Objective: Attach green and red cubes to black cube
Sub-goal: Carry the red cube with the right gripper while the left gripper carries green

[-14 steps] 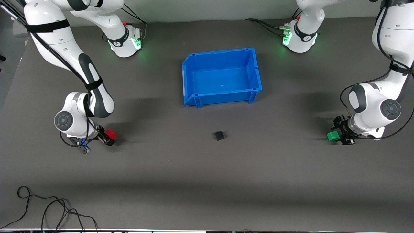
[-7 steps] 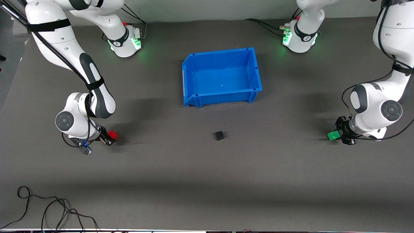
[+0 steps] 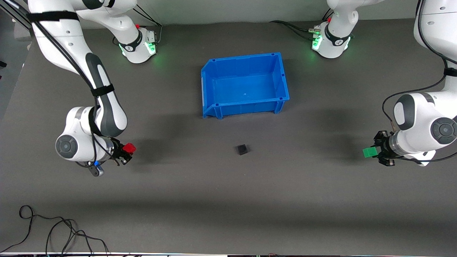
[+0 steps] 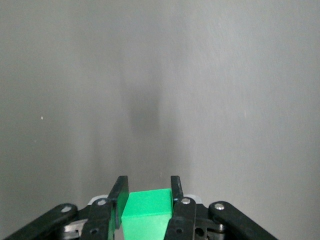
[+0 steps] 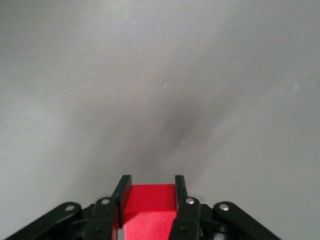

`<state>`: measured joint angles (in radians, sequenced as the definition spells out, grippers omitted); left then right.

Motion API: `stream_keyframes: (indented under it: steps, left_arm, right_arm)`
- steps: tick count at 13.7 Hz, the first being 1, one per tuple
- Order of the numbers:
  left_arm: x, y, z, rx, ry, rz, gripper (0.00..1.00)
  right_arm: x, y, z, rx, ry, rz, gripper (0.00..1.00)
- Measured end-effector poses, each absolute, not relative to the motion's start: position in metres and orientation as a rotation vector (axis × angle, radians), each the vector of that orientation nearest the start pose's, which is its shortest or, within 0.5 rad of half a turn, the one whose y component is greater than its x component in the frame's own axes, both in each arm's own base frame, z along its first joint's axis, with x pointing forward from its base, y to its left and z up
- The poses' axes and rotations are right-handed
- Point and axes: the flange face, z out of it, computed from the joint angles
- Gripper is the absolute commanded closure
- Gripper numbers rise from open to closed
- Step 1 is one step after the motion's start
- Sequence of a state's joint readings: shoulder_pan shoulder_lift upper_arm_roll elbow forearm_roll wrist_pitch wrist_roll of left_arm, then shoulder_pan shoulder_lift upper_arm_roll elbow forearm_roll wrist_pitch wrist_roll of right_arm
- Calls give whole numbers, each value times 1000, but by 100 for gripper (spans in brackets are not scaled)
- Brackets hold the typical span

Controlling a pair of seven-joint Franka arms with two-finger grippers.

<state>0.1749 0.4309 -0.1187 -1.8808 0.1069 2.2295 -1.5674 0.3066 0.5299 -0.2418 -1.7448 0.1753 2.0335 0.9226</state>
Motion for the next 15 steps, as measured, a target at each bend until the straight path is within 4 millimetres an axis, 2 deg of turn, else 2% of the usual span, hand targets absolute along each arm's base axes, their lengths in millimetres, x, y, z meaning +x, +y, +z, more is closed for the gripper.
stream_keyframes:
  steps: [2, 4, 7, 10, 13, 15]
  left_arm:
    - [624, 15, 277, -2248, -2089, 83, 100]
    - [623, -19, 278, -2304, -2035, 116, 100]
    - [615, -75, 276, -2320, -1999, 165, 100]
    - [604, -133, 262, -2292, -2008, 187, 100]
    - [598, -189, 252, -2286, -2085, 211, 100]
    - [599, -228, 251, -2264, -2163, 196, 100]
  right_arm:
    - [646, 88, 280, -2815, 1536, 296, 78]
    - [653, 123, 279, -2719, 1639, 304, 79]
    - [664, 191, 260, -2546, 1774, 372, 82]
    - [669, 252, 238, -2497, 1848, 364, 84]
    - [673, 320, 224, -2404, 1915, 320, 84]
    - [666, 364, 210, -2315, 1935, 305, 84]
